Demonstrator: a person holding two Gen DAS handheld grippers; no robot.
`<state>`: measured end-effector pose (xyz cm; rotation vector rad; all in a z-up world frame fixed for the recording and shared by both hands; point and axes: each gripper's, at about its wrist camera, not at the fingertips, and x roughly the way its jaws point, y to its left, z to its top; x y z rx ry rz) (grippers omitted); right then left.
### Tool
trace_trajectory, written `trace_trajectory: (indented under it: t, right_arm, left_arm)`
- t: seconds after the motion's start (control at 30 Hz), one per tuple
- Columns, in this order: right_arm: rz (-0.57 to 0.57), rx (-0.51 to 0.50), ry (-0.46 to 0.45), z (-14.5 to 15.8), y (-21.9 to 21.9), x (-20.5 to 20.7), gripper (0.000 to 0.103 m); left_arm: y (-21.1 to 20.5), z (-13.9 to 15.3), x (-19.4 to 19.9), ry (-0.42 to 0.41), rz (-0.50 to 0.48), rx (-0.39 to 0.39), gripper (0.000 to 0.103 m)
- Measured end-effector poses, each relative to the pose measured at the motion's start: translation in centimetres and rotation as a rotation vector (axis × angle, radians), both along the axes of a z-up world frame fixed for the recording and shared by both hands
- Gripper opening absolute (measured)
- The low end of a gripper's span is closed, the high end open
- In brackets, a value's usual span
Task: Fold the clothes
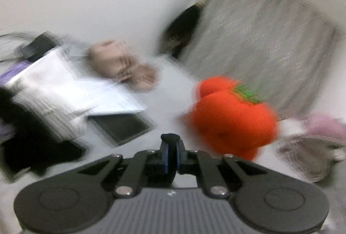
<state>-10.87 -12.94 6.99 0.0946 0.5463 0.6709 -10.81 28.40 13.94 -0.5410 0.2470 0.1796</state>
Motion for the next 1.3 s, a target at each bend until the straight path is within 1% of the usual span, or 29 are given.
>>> trace_trajectory:
  t: [0.07, 0.1, 0.13, 0.17, 0.2, 0.23, 0.27, 0.3, 0.33, 0.37, 0.4, 0.43, 0.5, 0.57, 0.6, 0.67, 0.73, 0.8, 0.87, 0.9, 1.0, 1.07, 1.1, 1.13, 1.17, 1.2, 1.23, 1.3]
  right_arm:
    - [-0.062, 0.067, 0.027, 0.2, -1.6, 0.6, 0.030]
    - [-0.092, 0.101, 0.040, 0.3, -2.3, 1.0, 0.030]
    - [-0.123, 0.134, 0.054, 0.5, -3.1, 1.3, 0.030]
    - [-0.154, 0.168, 0.067, 0.6, -3.9, 1.6, 0.030]
    - [-0.188, 0.192, 0.076, 0.7, -4.8, 1.9, 0.030]
    - [-0.222, 0.214, 0.084, 0.8, -5.9, 2.0, 0.030]
    - [-0.255, 0.233, 0.089, 0.9, -7.0, 2.1, 0.030]
    - [-0.285, 0.248, 0.092, 1.0, -8.0, 2.1, 0.033]
    - [-0.319, 0.261, 0.095, 1.0, -9.1, 2.0, 0.042]
    - [-0.355, 0.275, 0.098, 1.0, -10.2, 2.0, 0.046]
    - [-0.386, 0.299, 0.115, 0.8, -11.2, 2.0, 0.051]
    - [-0.415, 0.328, 0.138, 0.5, -12.3, 2.1, 0.052]
    - [-0.474, 0.388, 0.188, -0.3, -14.3, 2.3, 0.052]
    - [-0.517, 0.405, 0.235, -1.0, -15.2, 2.6, 0.052]
    - [-0.521, 0.393, 0.252, -1.3, -15.2, 2.8, 0.052]
    - [-0.479, 0.349, 0.289, -1.8, -14.3, 3.1, 0.052]
    - [-0.429, 0.290, 0.318, -2.2, -12.9, 3.5, 0.052]
    - [-0.417, 0.249, 0.331, -2.8, -11.9, 3.7, 0.052]
    - [-0.418, 0.217, 0.341, -3.4, -11.0, 4.2, 0.052]
    - [-0.421, 0.185, 0.332, -3.5, -10.4, 4.5, 0.052]
    - [-0.458, 0.042, 0.254, -3.4, -9.3, 5.5, 0.052]
    - [-0.428, 0.036, 0.260, -4.2, -8.9, 6.2, 0.052]
    - [-0.407, 0.042, 0.270, -4.6, -8.7, 6.6, 0.038]
    - [-0.396, 0.013, 0.257, -4.8, -8.3, 6.7, 0.010]
    - [-0.391, -0.034, 0.234, -4.8, -7.7, 6.6, 0.006]
    - [-0.383, -0.059, 0.201, -4.4, -7.4, 6.3, 0.006]
    - [-0.376, -0.034, 0.164, -3.3, -7.5, 5.8, 0.006]
    - [-0.376, 0.066, 0.084, -0.4, -8.8, 4.4, 0.006]
  left_arm:
    - [-3.9, 2.5, -0.5, -0.118, -0.125, -0.001, 0.007]
    - [-6.4, 3.6, -0.8, -0.161, -0.213, 0.005, 0.007]
    - [-9.6, 4.5, -1.0, -0.197, -0.337, 0.014, 0.007]
    - [-12.4, 5.0, -1.2, -0.215, -0.449, 0.018, 0.008]
    - [-14.9, 5.2, -1.4, -0.228, -0.570, 0.015, 0.010]
    - [-17.3, 5.2, -1.6, -0.229, -0.710, 0.011, 0.016]
    - [-19.6, 5.2, -1.8, -0.228, -0.843, 0.007, 0.037]
    - [-20.8, 5.0, -1.9, -0.217, -0.910, 0.016, 0.064]
    - [-20.9, 4.6, -1.7, -0.205, -0.900, 0.036, 0.074]
    - [-21.0, 4.2, -1.5, -0.192, -0.891, 0.057, 0.082]
    - [-21.1, 3.8, -1.3, -0.180, -0.882, 0.077, 0.082]
    - [-21.1, 3.5, -1.1, -0.166, -0.870, 0.092, 0.082]
    - [-18.7, 2.3, 0.5, -0.106, -0.806, 0.021, 0.082]
    - [-15.9, 1.0, 2.1, -0.048, -0.736, -0.060, 0.081]
    - [-14.8, 0.2, 2.7, -0.012, -0.695, -0.075, 0.080]
    - [-12.7, -1.3, 3.9, 0.060, -0.616, -0.106, 0.079]
    - [-12.0, -2.6, 4.6, 0.126, -0.587, -0.134, 0.079]
    - [-11.9, -3.7, 5.0, 0.178, -0.579, -0.154, 0.079]
    - [-12.5, -4.1, 4.9, 0.205, -0.596, -0.133, 0.079]
    - [-12.8, -4.4, 4.8, 0.218, -0.605, -0.122, 0.079]
    - [-13.0, -4.8, 5.0, 0.254, -0.610, -0.099, 0.079]
    - [-12.4, -5.3, 4.6, 0.275, -0.602, -0.100, 0.079]
    - [-12.4, -5.5, 4.9, 0.287, -0.594, -0.099, 0.079]
    - [-12.1, -5.9, 5.7, 0.299, -0.587, -0.097, 0.079]
    - [-11.9, -6.1, 5.7, 0.309, -0.582, -0.095, 0.079]
    - [-11.9, -6.3, 5.8, 0.320, -0.577, -0.093, 0.079]
    - [-11.9, -6.6, 6.0, 0.325, -0.578, -0.095, 0.079]
    - [-11.9, -7.2, 6.4, 0.335, -0.581, -0.099, 0.079]
